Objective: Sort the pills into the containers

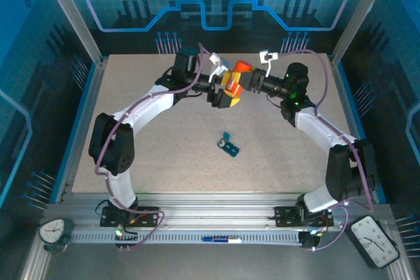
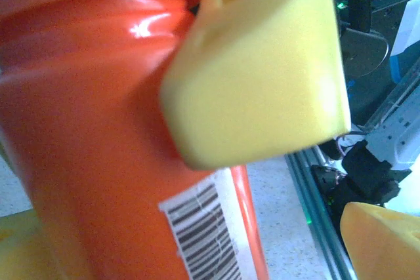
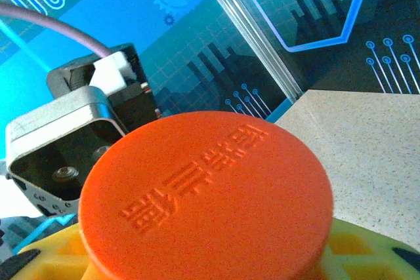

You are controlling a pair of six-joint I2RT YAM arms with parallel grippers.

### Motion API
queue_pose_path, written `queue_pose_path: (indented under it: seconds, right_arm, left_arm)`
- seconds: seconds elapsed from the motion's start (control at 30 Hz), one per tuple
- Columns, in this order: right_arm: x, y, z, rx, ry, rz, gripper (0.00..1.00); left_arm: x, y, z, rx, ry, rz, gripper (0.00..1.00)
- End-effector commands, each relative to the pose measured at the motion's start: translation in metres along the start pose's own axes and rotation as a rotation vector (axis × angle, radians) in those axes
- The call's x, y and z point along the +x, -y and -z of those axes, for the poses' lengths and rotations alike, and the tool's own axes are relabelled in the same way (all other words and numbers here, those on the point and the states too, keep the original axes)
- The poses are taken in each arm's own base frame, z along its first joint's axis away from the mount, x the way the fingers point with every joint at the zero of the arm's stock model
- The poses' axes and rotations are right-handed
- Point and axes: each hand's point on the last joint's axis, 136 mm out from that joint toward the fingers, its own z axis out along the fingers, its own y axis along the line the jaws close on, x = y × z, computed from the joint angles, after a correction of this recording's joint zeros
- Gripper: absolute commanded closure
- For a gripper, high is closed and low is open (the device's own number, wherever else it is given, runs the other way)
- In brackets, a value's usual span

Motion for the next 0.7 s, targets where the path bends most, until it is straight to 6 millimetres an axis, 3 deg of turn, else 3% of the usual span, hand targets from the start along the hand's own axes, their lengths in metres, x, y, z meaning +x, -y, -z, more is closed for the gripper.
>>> queue_pose_path:
  seconds: [0.0, 0.47, 0.67]
  right_arm:
    - [-0.016, -0.006, 0.001, -0.001, 0.043, 0.022, 0.74]
    - [-0.023, -0.006, 0.011, 0.039, 0.04, 0.037, 0.74]
    - [-0.023, -0.004, 0.013, 0.072, 0.031, 0.047, 0.74]
  left_arm:
    - [-0.024, 0.007, 0.012, -0.036, 0.068, -0.11, 0.01]
    - [-0.052, -0.033, 0.074, -0.2, 0.374, 0.05, 0.01]
    - [-0.057, -0.031, 0.082, -0.249, 0.344, -0.084, 0.01]
